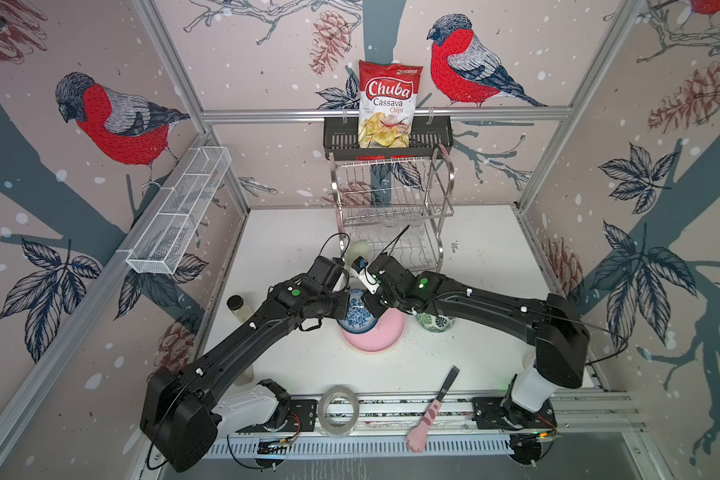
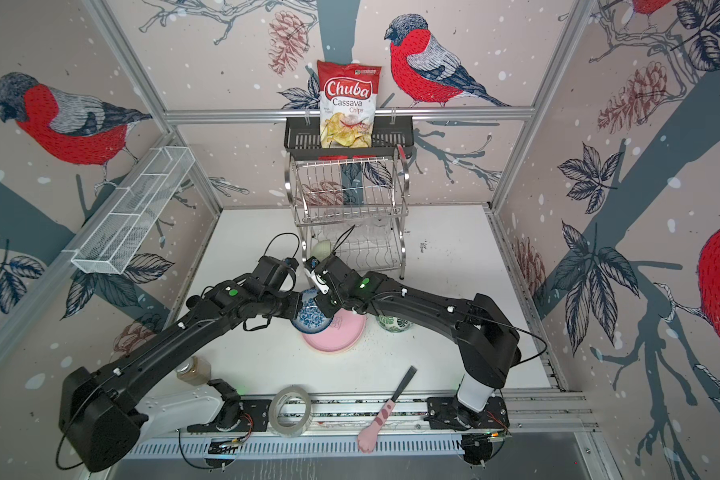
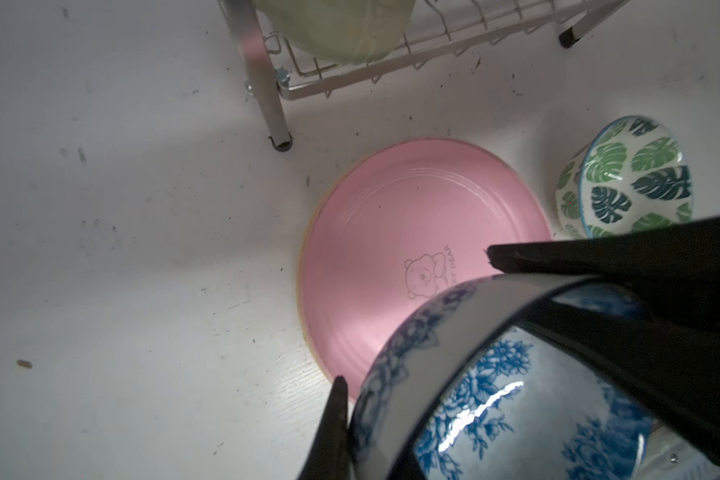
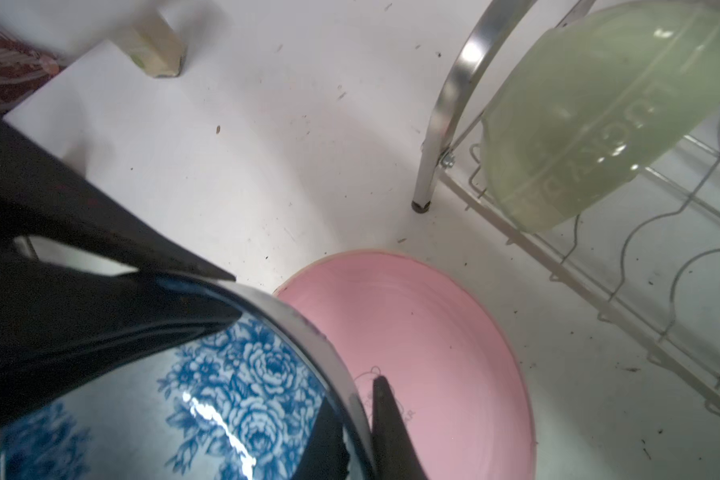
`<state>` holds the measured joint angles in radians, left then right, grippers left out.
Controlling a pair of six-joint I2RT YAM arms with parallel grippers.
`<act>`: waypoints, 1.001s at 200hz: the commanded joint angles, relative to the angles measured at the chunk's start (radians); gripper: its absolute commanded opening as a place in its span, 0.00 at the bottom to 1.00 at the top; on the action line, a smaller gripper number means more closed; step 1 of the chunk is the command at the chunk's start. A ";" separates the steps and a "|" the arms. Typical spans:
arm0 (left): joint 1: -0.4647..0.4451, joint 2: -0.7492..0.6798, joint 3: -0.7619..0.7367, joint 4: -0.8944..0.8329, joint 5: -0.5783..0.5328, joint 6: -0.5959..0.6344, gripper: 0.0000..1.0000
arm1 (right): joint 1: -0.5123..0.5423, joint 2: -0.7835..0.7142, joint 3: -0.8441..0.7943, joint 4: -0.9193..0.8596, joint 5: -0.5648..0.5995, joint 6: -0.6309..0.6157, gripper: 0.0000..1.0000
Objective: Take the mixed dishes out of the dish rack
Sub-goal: 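Lower the blue floral bowl into the leaf-pattern bowl and release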
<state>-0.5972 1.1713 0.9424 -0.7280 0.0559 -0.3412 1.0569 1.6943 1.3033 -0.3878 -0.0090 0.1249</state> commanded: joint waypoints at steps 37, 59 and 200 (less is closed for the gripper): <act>0.000 0.009 0.011 0.107 0.027 -0.047 0.17 | 0.000 -0.036 -0.034 0.034 0.025 0.047 0.00; 0.000 0.006 0.018 0.112 0.019 -0.054 0.48 | -0.030 -0.077 -0.084 0.049 -0.001 0.081 0.00; 0.005 -0.142 -0.037 0.206 -0.022 -0.025 0.67 | -0.430 -0.480 -0.487 -0.056 0.076 0.320 0.00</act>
<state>-0.5949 1.0271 0.9070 -0.5518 0.0490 -0.3843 0.6556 1.2484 0.8364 -0.4473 0.0818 0.4026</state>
